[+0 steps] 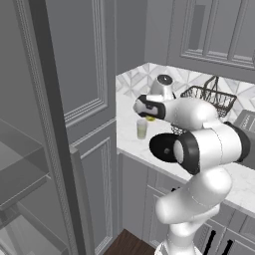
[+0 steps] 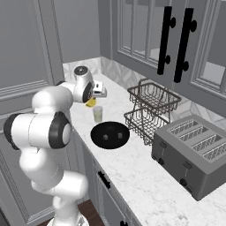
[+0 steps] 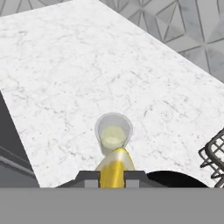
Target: Grab a lemon wedge from the fridge and one ice cube from the ice bowl, and put them in the glass of lemonade.
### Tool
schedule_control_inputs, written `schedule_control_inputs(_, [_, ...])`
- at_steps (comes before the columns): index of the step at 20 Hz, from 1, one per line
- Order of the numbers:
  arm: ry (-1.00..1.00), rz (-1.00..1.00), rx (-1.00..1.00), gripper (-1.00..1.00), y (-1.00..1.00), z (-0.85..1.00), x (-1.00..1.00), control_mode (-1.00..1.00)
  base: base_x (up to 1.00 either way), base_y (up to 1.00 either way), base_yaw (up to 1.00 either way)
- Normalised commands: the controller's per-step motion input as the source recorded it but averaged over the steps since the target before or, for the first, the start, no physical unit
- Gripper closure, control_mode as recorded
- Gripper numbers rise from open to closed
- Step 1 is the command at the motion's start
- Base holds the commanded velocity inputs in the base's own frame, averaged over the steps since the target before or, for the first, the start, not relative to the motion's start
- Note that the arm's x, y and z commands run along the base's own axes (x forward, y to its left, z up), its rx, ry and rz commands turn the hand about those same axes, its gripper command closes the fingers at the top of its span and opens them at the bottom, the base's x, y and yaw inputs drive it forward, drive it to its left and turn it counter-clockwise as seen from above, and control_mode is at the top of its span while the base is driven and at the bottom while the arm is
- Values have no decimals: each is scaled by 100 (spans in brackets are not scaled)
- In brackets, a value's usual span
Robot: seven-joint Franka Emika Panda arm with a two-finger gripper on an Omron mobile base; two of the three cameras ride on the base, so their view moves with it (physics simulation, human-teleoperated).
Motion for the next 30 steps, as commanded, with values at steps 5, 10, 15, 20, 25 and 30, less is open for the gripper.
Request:
schedule_control_inputs(5, [2,3,0,100,-7,0,39,-100,0,0,0])
schedule_control_inputs(10, [0,9,0,100,-11,0,38,-100,0,0,0])
schedule_control_inputs(15, [0,5,0,100,0,0,16,-100,0,0,0])
schedule_control_inputs(20, [0,0,0,100,2,0,0,-100,0,0,0])
schedule_control_inputs(25, [0,0,0,100,0,-6,14,-100,0,0,0])
schedule_control_inputs(30, [3,9,0,100,-5,0,16,-100,0,0,0])
